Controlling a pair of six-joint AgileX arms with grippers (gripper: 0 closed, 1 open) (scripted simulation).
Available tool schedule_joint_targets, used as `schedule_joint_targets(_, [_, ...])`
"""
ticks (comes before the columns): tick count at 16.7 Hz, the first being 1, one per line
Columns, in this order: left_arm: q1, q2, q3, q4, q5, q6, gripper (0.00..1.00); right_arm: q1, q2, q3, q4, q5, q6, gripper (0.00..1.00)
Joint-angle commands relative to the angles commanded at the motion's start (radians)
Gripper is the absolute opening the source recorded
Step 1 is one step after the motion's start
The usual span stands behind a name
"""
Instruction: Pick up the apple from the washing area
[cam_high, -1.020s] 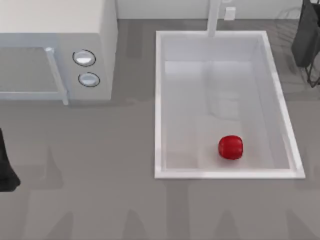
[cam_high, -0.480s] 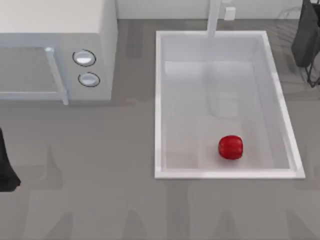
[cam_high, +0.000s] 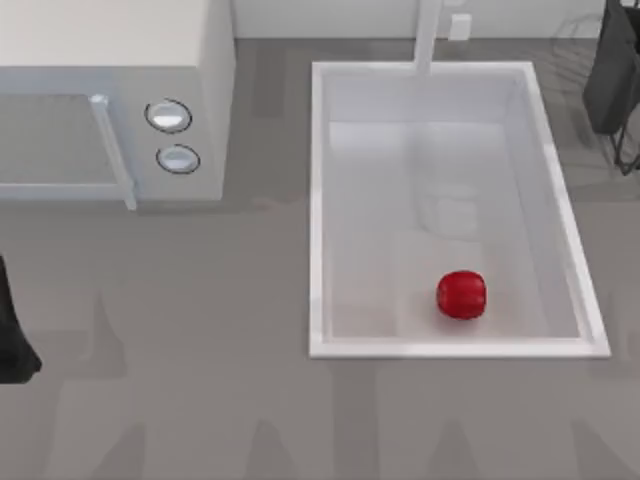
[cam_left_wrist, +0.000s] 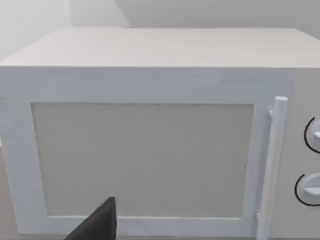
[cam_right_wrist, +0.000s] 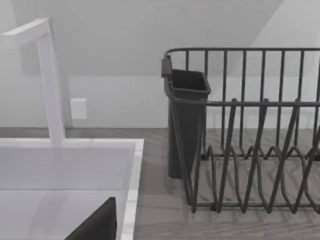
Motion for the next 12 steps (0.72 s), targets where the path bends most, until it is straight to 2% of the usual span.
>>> schedule_joint_targets(6, [0.000,0.000,0.000,0.000,0.000,0.000,1.00,0.008,0.031,0.030,-0.020,0.000,0.008,1.00])
schedule_joint_targets(12, [0.000,0.000,0.000,0.000,0.000,0.000,1.00,0.084,0.374,0.330,-0.215,0.001,0.088,1.00])
